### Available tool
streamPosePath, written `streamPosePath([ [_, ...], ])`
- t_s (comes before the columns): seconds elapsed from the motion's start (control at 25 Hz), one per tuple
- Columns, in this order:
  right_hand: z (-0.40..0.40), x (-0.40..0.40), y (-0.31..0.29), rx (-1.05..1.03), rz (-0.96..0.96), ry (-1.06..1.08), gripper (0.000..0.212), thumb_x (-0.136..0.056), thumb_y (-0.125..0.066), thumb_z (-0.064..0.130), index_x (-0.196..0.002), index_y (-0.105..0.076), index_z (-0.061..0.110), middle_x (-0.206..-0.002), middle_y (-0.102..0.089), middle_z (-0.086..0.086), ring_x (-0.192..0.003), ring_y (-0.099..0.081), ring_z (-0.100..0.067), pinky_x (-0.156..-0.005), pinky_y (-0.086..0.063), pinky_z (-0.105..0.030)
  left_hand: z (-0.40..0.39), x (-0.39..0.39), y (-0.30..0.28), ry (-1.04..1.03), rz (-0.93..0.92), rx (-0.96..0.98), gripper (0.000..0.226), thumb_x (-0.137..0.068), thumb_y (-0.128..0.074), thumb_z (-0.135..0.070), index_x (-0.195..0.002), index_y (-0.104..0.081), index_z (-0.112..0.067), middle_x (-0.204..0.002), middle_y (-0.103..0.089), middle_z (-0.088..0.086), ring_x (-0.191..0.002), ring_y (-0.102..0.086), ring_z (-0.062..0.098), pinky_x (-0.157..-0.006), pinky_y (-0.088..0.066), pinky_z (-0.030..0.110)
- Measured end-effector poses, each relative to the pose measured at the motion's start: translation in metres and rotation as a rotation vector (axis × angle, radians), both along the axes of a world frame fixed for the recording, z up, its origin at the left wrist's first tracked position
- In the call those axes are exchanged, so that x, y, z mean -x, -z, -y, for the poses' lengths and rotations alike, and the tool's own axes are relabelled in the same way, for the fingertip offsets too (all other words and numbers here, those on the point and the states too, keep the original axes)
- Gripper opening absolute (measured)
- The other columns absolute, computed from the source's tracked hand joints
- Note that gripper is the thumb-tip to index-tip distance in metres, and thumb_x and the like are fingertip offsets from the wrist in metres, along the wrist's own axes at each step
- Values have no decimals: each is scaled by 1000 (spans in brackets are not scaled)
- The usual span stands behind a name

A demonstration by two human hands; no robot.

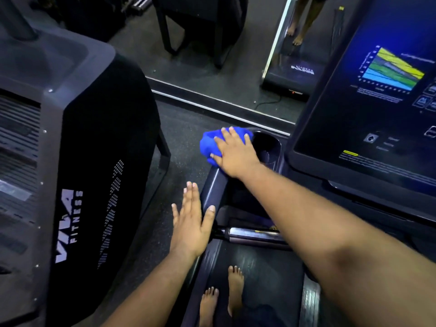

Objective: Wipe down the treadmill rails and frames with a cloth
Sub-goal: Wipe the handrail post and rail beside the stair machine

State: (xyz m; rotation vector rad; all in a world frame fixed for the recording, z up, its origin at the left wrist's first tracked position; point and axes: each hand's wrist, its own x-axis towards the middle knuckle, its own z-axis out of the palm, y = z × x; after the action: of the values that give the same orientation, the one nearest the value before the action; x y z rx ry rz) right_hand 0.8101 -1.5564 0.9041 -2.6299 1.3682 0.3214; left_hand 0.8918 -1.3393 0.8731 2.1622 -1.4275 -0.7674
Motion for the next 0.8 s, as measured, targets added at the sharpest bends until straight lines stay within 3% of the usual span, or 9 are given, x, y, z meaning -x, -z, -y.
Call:
streamPosePath([
  [0.12, 10, -10, -1, -25, 34, 154, 64, -102, -34, 49, -157, -18, 21, -167, -1, -7, -153, 1, -24, -120, -13, -56, 4, 2, 0, 18, 85, -65, 73, -98, -21, -54, -157, 7, -23, -164, 15, -9, -152, 10, 8, -123, 3, 48],
  [0.24, -61, 18, -2, 43, 143, 80, 65, -100, -40, 44, -157, -18, 20, -166, -8, -6, -153, -7, -23, -119, -22, -52, 6, 3, 0, 11, 80, -60, 69, -102, -29, -43, -157, 6, -22, -165, 12, -6, -152, 8, 10, -123, 1, 49],
  [0.32, -102, 54, 1, 83, 157, -4, 68, -98, -42, 45, -157, -17, 22, -166, -10, -3, -153, -8, -19, -120, -20, -53, 6, 3, -1, 3, 67, -61, 69, -102, -28, -43, -157, 9, -22, -165, 14, -5, -152, 8, 11, -123, 1, 48],
  [0.4, -84, 71, 4, 52, 127, 35, 74, -96, -41, 52, -158, -11, 24, -167, -5, -3, -153, -7, -20, -121, -14, -55, 6, 4, -2, 6, 75, -68, 70, -102, -29, -44, -157, 8, -22, -165, 13, -4, -153, 6, 12, -123, 1, 48],
  [0.48, -44, 55, 2, -55, 133, 220, 82, -94, -39, 59, -158, -2, 23, -166, -1, -10, -152, -11, -26, -122, -9, -54, 6, 5, -2, 1, 107, -64, 69, -102, -28, -44, -158, 7, -22, -165, 13, -3, -153, 4, 14, -123, 0, 48],
  [0.6, -13, 22, 0, -150, 231, 415, 90, -91, -40, 67, -158, 0, 21, -164, 2, -20, -151, -13, -34, -121, -13, -52, 8, 5, -3, 2, 140, -67, 69, -102, -29, -44, -158, 6, -23, -166, 13, -2, -153, 6, 14, -123, 0, 48],
  [0.8, -86, 79, 10, 40, 198, -2, 77, -94, -48, 53, -158, -14, 24, -166, -4, -12, -153, -9, -29, -121, -19, -49, 7, 6, -4, 4, 104, -74, 69, -102, -29, -43, -158, 6, -22, -165, 13, -3, -153, 6, 13, -123, 0, 49],
])
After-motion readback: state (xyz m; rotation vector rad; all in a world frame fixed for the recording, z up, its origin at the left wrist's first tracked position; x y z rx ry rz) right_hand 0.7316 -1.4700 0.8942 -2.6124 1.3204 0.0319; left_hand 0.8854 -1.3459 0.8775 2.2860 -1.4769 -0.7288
